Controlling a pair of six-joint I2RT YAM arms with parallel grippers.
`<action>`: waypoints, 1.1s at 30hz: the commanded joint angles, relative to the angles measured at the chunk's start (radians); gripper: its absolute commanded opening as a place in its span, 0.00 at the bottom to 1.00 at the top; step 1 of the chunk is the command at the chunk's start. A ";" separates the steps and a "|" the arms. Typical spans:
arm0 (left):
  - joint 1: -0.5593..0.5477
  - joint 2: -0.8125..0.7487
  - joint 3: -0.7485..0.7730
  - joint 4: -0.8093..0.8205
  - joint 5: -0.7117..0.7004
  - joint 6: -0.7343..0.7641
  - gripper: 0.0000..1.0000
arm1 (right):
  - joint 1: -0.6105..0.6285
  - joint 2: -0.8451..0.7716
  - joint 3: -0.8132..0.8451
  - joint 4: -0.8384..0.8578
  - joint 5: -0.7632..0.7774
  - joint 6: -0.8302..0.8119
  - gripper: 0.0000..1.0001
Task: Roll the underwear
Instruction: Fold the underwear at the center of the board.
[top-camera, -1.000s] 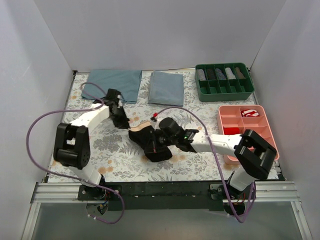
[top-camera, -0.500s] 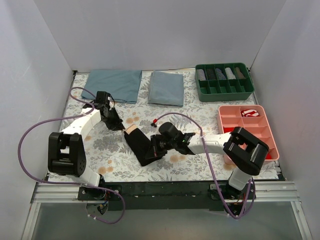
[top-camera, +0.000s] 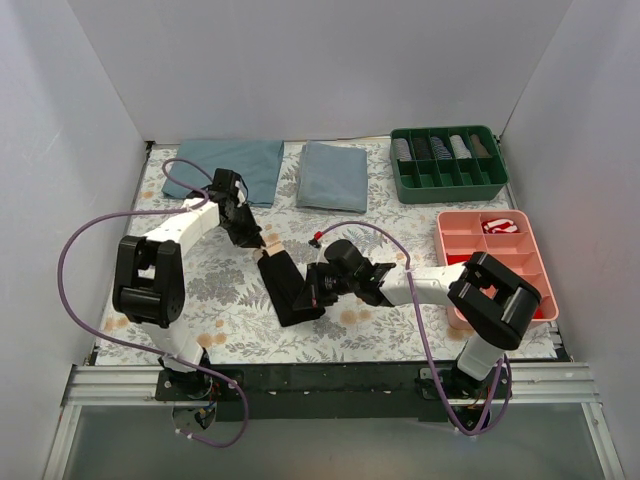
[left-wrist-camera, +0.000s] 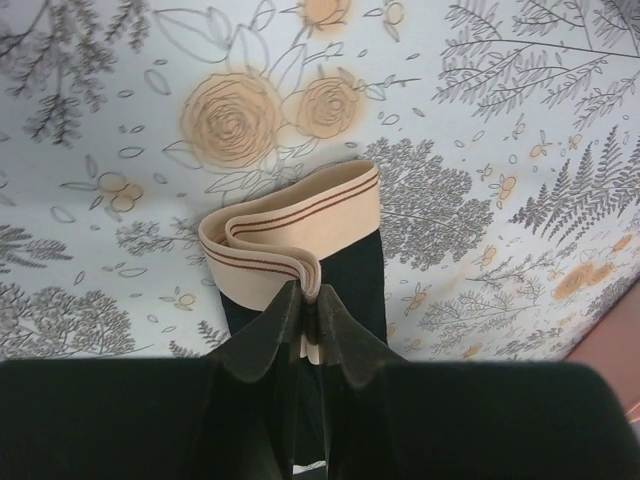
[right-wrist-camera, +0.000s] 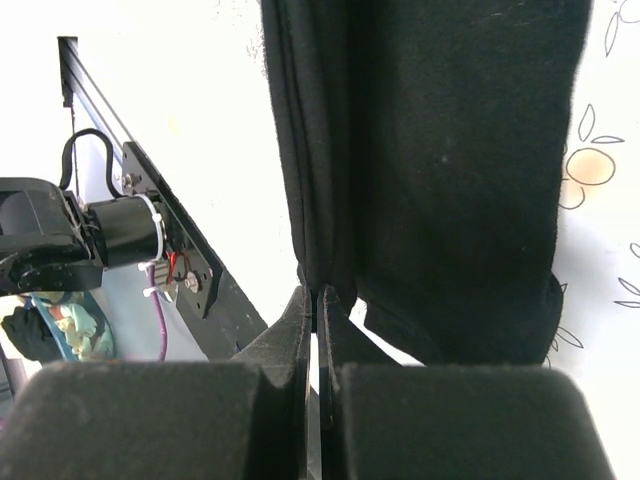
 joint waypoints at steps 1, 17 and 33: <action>-0.040 0.026 0.099 0.015 0.001 0.011 0.01 | -0.004 -0.030 -0.017 0.006 0.012 0.006 0.01; -0.152 0.189 0.246 -0.005 -0.017 0.019 0.09 | -0.031 -0.087 -0.111 -0.014 0.218 0.099 0.01; -0.169 0.302 0.339 -0.022 -0.003 -0.007 0.26 | -0.058 -0.068 -0.126 -0.037 0.224 0.161 0.12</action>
